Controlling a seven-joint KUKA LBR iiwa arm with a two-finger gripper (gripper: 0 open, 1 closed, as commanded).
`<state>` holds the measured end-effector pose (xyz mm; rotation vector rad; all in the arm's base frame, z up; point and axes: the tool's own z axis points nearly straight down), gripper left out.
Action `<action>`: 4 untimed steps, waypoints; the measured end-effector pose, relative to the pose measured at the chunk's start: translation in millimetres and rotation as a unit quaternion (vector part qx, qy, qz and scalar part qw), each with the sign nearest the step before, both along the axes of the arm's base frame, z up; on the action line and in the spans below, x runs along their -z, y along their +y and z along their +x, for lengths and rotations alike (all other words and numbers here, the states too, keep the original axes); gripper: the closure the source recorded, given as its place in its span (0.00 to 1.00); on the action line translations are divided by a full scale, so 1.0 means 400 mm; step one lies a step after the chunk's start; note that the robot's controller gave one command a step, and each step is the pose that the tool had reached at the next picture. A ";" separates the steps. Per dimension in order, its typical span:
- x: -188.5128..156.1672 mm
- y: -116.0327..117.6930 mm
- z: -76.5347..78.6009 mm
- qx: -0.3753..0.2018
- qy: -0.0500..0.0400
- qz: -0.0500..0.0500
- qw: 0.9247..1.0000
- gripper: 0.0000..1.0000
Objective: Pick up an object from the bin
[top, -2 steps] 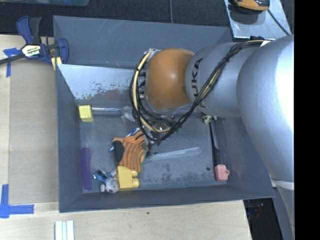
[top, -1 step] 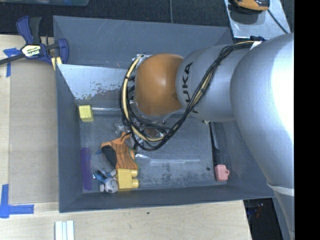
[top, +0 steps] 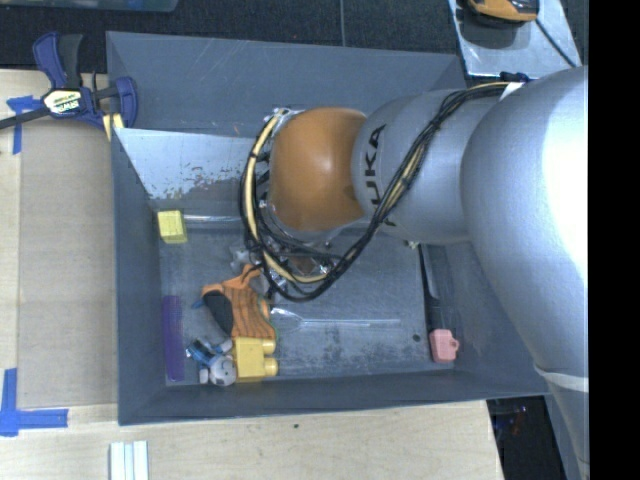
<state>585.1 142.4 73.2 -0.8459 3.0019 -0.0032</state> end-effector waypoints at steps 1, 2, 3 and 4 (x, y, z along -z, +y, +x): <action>-0.026 -0.002 -0.002 0.000 0.000 0.000 1.000 1.00; -0.068 -0.002 -0.002 0.000 0.000 0.000 1.000 1.00; -0.112 -0.002 -0.001 0.000 -0.001 0.000 1.000 1.00; -0.170 -0.003 -0.005 0.001 0.003 -0.001 1.000 1.00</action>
Offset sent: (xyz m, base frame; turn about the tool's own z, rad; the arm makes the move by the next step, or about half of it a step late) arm -0.0009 -0.0006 0.0457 0.0000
